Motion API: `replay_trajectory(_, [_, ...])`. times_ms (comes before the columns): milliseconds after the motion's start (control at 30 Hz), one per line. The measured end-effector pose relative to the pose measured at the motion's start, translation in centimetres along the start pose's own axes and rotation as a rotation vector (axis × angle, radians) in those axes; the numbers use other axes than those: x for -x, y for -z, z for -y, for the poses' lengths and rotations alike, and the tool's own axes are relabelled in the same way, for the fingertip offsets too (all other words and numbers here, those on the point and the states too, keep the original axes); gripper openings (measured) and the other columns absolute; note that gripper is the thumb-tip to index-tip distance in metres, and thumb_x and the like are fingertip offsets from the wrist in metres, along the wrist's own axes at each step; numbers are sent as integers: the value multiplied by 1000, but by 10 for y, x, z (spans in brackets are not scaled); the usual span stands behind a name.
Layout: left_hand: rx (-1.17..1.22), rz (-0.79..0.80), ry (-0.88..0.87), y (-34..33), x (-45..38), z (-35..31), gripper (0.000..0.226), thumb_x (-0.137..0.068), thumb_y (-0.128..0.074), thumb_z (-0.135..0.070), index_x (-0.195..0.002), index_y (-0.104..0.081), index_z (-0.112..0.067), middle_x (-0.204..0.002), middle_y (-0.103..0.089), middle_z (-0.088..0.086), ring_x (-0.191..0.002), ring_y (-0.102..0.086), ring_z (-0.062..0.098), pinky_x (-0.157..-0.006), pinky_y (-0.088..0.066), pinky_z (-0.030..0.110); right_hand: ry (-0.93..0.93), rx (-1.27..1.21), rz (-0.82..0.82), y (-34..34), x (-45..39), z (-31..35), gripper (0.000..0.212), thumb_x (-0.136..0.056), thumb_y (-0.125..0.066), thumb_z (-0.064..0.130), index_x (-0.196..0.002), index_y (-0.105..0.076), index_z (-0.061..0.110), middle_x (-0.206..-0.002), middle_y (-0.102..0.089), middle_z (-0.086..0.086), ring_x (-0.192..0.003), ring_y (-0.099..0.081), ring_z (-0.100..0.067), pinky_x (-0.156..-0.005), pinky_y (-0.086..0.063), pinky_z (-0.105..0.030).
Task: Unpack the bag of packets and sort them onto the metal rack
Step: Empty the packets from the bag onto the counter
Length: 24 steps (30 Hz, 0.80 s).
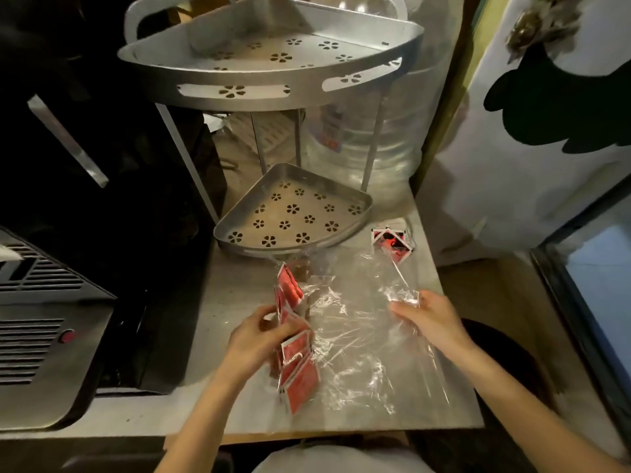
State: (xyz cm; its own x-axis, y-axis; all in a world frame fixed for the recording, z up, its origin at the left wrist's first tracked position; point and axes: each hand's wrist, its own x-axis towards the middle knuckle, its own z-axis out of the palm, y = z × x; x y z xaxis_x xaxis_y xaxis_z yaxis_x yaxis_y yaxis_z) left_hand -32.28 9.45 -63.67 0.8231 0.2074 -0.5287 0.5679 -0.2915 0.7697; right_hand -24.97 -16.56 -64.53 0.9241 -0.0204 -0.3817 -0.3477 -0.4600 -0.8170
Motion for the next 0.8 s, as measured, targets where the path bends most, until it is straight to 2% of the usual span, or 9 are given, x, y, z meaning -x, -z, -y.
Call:
replay_trajectory(100, [-78, -94, -33, -5, 1, 0, 93, -47, -70, -67, -127, -48, -24, -121, -61, 5, -102, -62, 22, -89, -49, 37, 44, 218, -105, -2, 5, -2, 33, -76, -72, 31, -93, -50, 13, -78, -56, 4, -68, -57, -14, -56, -44, -25])
replay_trajectory(167, [-137, -163, -23, -6, 0, -1, 88, -57, -74, -59, -131, -44, -22, -131, -53, 8, -112, -55, 25, -90, -45, 35, 87, 375, -135, -6, 7, -5, 66, -75, -72, 36, -126, -39, 12, -106, -55, -1, -99, -57, -23, -76, -47, -32])
replay_trajectory(233, [-176, -145, -6, -5, -1, -2, 99, -49, -70, -69, -132, -42, -22, -136, -49, 9, -117, -51, 26, -96, -44, 42, 113, 493, -135, -8, 5, -9, 86, -76, -70, 40, -141, -22, 12, -138, -41, -8, -127, -40, -27, -98, -38, -37])
replay_trajectory(333, [-85, -84, -6, -1, 5, -10, 109, -51, -66, -73, -140, -32, -21, -142, -42, 11, -123, -47, 28, -100, -41, 45, 148, 583, -122, -6, 5, -6, 81, -79, -64, 43, -141, -23, 12, -143, -33, -10, -130, -32, -27, -101, -35, -35])
replay_trajectory(433, [-73, -188, -113, -2, 13, -27, 103, -59, -56, -78, -142, -25, -27, -150, -30, 5, -132, -37, 26, -105, -35, 48, 251, 593, -200, 1, 4, 4, 70, -82, -62, 41, -138, -31, 12, -138, -37, -9, -125, -31, -26, -98, -35, -34])
replay_trajectory(533, [-299, -361, -477, -12, 18, -51, 74, -78, -39, -67, -140, -31, -27, -151, -27, -1, -138, -25, 16, -111, -24, 39, 361, 583, -204, 5, -2, 17, 59, -85, -60, 32, -137, -37, 13, -139, -40, -6, -129, -29, -23, -102, -32, -32])
replay_trajectory(600, [-447, -351, -646, -26, 15, -63, 67, -84, -26, -60, -140, -33, -24, -152, -25, -2, -141, -18, 14, -116, -18, 38, 439, 543, -156, 2, -9, 28, 53, -88, -57, 25, -136, -39, 15, -140, -42, -3, -132, -30, -19, -106, -28, -30])
replay_trajectory(700, [-766, -303, -690, -49, 2, -68, 67, -86, -6, -52, -145, -16, -22, -156, -6, -1, -142, 7, 14, -116, 5, 36, 577, 547, -120, -9, -17, 45, 49, -88, -56, 21, -135, -42, 16, -141, -43, 0, -134, -31, -18, -110, -24, -32])
replay_trajectory(800, [-944, -290, -576, -59, -18, -60, 60, -93, -4, -48, -146, 3, -19, -154, 13, 2, -135, 24, 16, -110, 16, 37, 762, 780, -164, -22, -24, 52, 55, -85, -59, 19, -137, -41, 15, -147, -38, -4, -138, -28, -23, -115, -14, -38])
